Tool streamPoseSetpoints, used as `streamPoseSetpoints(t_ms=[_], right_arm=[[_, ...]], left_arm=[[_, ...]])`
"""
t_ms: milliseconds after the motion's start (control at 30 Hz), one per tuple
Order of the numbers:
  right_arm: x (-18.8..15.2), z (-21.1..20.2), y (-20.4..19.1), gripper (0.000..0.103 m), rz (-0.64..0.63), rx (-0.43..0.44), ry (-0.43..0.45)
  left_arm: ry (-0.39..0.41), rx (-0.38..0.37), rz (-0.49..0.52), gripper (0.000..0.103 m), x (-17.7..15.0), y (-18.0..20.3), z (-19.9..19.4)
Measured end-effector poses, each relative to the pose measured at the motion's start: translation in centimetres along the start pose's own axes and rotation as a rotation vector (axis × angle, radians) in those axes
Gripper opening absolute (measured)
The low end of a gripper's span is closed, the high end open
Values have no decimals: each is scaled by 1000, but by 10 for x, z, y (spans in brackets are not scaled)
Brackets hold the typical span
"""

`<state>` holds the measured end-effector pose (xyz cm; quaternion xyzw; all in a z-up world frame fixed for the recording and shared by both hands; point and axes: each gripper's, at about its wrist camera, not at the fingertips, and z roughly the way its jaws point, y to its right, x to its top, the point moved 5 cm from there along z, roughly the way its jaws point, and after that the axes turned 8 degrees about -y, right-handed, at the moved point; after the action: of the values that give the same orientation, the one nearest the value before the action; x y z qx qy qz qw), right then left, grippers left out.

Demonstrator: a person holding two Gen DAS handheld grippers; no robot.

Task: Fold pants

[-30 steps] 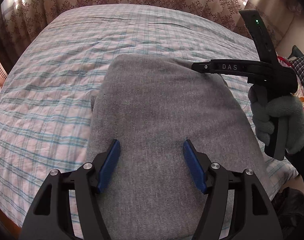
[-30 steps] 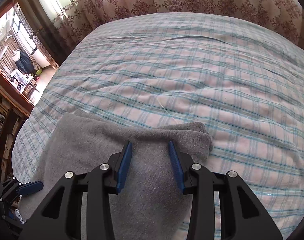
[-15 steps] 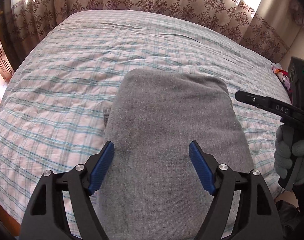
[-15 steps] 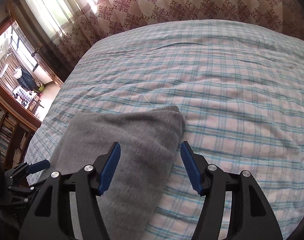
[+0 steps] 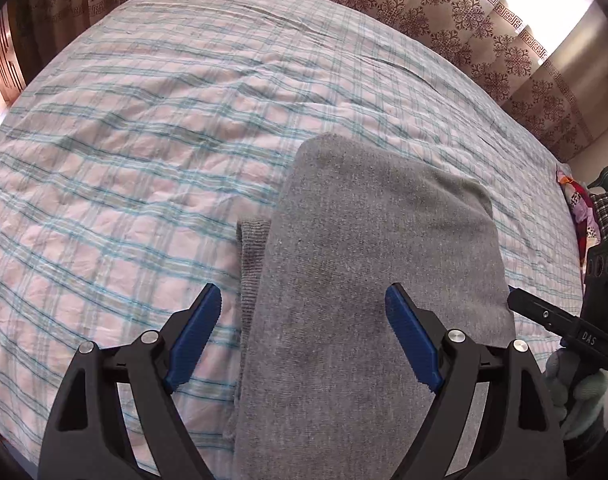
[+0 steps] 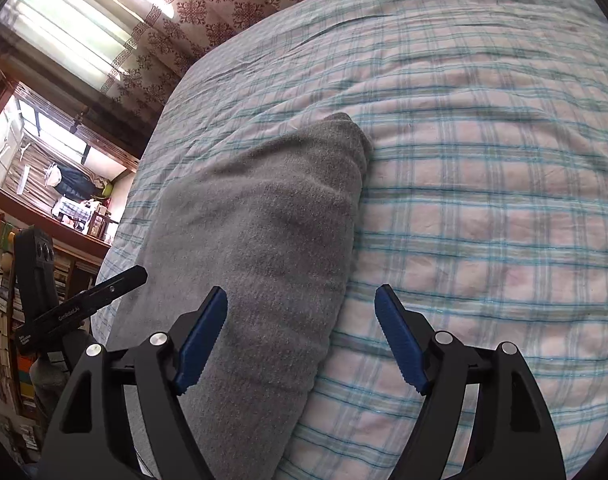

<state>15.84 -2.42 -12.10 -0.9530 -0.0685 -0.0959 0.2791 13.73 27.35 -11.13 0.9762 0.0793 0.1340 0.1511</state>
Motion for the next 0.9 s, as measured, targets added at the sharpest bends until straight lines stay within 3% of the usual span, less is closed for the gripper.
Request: streamPoseSetpoints(t_ms=[133, 500, 700, 900], right_arm=[[-2, 8, 0, 78, 15, 36, -23], [-5, 41, -9, 86, 38, 114, -83], [0, 51, -18, 86, 12, 128, -84], [3, 52, -26, 52, -23, 149, -85]], left_arm=[[-50, -48, 2, 85, -2, -4, 16], [-76, -163, 29, 83, -6, 0, 30], [-69, -191, 29, 72, -5, 2, 30], [-53, -200, 22, 57, -7, 2, 21]])
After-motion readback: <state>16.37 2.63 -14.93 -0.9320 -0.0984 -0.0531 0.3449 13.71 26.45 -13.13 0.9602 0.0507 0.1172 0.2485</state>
